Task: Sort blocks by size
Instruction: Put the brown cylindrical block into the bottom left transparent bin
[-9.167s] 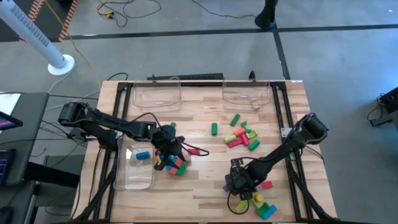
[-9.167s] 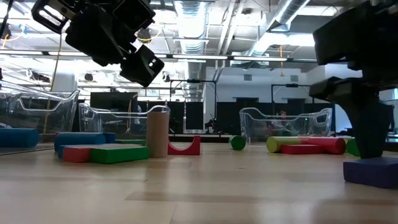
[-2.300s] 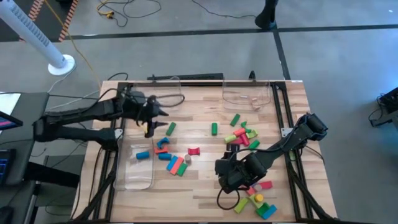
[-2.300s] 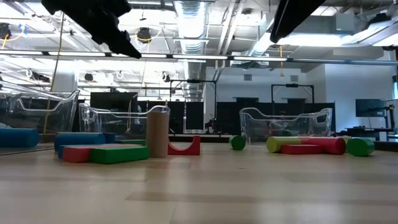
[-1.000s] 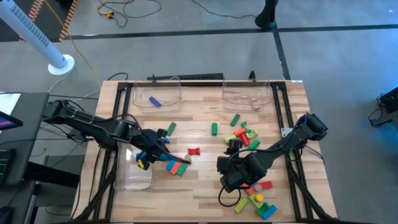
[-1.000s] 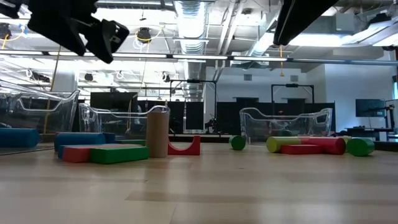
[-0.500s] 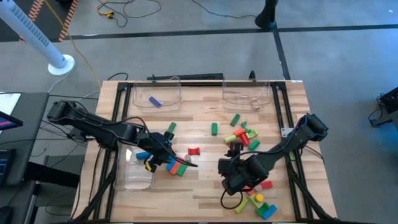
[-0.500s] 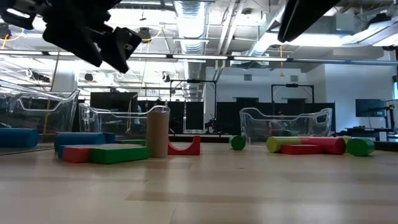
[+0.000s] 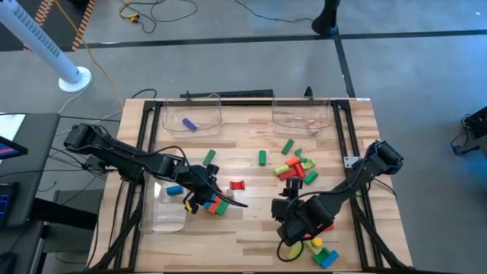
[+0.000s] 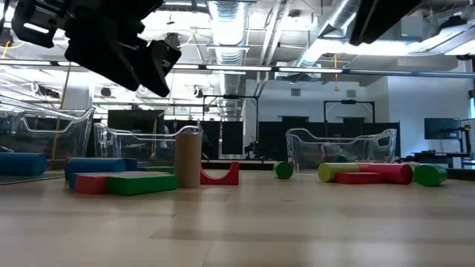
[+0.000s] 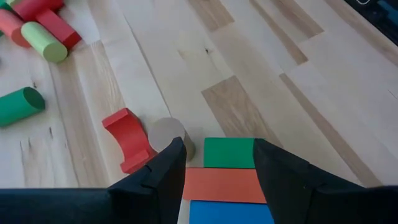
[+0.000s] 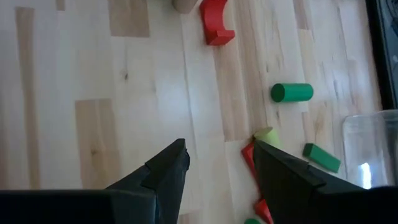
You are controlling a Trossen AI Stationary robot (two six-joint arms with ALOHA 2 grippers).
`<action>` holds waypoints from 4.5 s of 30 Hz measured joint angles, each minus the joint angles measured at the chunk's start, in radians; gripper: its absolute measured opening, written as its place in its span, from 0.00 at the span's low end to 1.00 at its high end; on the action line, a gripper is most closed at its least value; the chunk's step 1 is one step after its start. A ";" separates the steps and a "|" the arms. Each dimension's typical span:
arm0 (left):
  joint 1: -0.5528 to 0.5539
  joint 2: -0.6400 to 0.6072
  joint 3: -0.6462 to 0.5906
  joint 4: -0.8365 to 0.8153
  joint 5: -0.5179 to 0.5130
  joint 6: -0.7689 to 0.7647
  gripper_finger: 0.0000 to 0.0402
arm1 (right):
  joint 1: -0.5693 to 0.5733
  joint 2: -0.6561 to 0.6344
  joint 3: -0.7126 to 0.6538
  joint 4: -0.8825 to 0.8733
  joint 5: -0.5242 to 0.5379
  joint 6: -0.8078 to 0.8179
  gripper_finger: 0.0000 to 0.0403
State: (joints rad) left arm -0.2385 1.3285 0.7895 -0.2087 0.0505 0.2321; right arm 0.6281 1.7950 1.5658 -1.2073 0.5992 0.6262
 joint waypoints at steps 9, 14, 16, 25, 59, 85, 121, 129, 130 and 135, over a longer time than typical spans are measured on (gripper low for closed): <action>-0.035 0.000 0.000 0.018 0.000 -0.015 0.45 | 0.034 0.000 0.000 -0.015 -0.077 0.047 0.53; -0.063 -0.001 0.000 0.062 0.001 -0.006 0.45 | 0.050 0.000 0.000 -0.059 -0.192 0.125 0.53; -0.068 -0.001 0.000 0.074 0.001 -0.005 0.45 | 0.061 0.000 0.000 -0.064 -0.246 0.160 0.53; -0.069 -0.001 0.000 0.098 0.000 -0.005 0.45 | 0.129 0.000 0.000 -0.114 -0.434 0.405 0.53; -0.069 -0.001 0.000 0.127 0.000 0.048 0.45 | 0.242 0.001 -0.275 0.065 -0.522 0.948 0.62; -0.069 -0.001 0.000 0.147 0.000 0.053 0.45 | 0.242 0.006 -0.280 0.085 -0.528 0.944 0.43; -0.066 0.000 -0.009 0.338 -0.014 0.138 0.45 | 0.226 -0.081 -0.283 0.048 -0.272 0.880 0.37; -0.037 0.000 -0.010 0.415 0.002 0.109 0.45 | 0.164 -0.154 -0.282 0.132 -0.059 0.628 0.37; -0.033 0.000 -0.010 0.422 0.012 0.102 0.45 | 0.152 -0.158 -0.281 0.151 -0.043 0.585 0.37; -0.010 0.000 -0.010 0.471 0.057 0.062 0.45 | 0.093 -0.156 -0.265 0.250 0.015 0.343 0.37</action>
State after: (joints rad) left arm -0.2484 1.3281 0.7795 0.2626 0.1075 0.2946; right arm 0.7207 1.6388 1.3013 -0.9575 0.6145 0.9693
